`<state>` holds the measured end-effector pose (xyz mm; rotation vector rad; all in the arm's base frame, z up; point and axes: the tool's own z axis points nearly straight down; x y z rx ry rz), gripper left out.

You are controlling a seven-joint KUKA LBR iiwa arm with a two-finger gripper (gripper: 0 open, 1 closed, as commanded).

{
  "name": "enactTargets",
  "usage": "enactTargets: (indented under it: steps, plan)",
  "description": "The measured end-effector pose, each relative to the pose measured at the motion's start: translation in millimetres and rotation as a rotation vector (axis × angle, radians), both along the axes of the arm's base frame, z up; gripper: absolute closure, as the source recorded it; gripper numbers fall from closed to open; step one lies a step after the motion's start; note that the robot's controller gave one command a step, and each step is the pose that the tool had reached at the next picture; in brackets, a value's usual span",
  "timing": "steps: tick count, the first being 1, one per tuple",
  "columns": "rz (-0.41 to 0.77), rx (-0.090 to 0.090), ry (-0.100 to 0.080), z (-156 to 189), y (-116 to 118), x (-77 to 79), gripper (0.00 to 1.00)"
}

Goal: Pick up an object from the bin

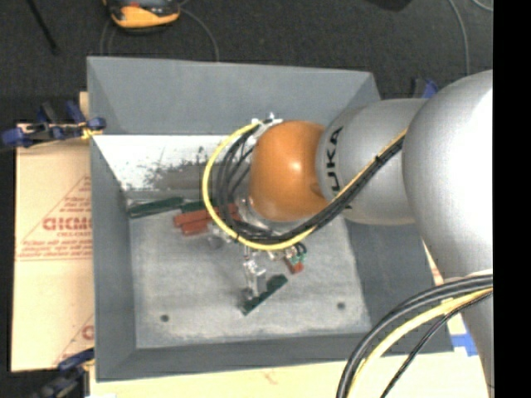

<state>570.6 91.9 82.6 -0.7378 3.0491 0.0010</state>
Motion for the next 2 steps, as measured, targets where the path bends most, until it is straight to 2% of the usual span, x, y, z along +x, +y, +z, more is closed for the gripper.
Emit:
enactTargets:
  steps: [1,2]
  plan:
    - [0.027,0.0,0.002,14.0,-41.1,-34.3,0.0]
    - [0.147,-0.002,0.001,-4.6,-69.2,-26.5,1.0]
